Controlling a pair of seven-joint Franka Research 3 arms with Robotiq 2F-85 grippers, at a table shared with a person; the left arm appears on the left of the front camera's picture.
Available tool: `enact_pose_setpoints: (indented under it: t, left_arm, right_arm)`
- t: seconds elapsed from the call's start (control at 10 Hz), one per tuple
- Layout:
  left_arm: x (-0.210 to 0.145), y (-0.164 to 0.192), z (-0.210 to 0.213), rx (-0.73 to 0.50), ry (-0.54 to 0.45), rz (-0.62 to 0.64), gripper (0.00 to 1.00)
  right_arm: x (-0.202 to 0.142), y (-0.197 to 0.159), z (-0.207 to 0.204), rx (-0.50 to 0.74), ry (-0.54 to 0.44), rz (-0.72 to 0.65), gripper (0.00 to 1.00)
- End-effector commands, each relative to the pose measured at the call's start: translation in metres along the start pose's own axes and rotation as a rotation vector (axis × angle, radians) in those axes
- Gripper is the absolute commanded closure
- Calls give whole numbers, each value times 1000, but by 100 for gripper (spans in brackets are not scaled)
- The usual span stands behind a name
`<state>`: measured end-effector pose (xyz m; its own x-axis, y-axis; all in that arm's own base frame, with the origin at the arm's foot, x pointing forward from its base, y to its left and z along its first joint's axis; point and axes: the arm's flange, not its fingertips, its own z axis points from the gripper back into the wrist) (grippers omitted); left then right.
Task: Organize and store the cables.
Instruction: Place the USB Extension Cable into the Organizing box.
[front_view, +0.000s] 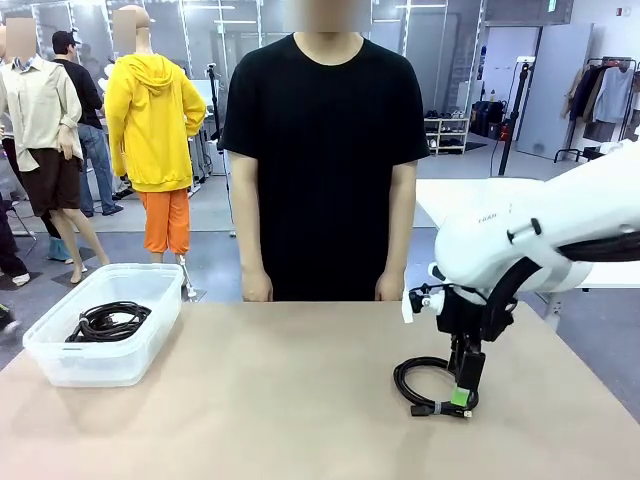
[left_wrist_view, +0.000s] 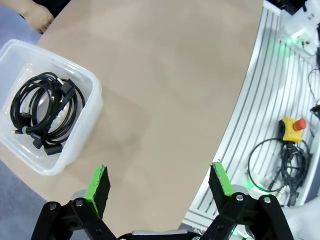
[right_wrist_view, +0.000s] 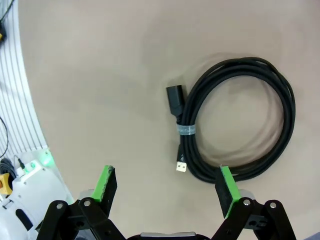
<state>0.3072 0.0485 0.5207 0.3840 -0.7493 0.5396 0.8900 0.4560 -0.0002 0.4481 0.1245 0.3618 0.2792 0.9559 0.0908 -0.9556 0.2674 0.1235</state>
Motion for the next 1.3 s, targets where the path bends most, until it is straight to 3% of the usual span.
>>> enact_pose_setpoints:
  t: [0.0, 0.3, 0.6, 0.7, 0.8, 0.9, 1.1, 1.2]
  left_arm:
    - [-1, -2, -5, 9, -18, -11, 0]
    - [-1, -2, -5, 9, -18, -11, 0]
    - [-1, -2, -5, 9, -18, -11, 0]
    - [-1, -2, -5, 9, -18, -11, 0]
    - [-1, -2, -5, 9, -18, -11, 0]
    - [-1, -2, -5, 9, -18, -11, 0]
    - [-1, -2, -5, 9, -18, -11, 0]
    - [-1, -2, -5, 9, -18, -11, 0]
  right_arm:
    - [2, -11, -22, -31, -10, -12, 0]
    - [9, -16, -55, -23, -55, -9, 0]
    - [10, -20, -70, -24, -16, -7, 0]
    - [11, -18, -71, -29, -11, -1, 54]
    - [13, -16, -70, -34, 6, 10, 58]
    - [16, -15, -72, -49, 29, 2, 100]
    - [22, -12, -71, -59, 45, 10, 100]
    - [23, -11, -69, -69, 47, 9, 86]
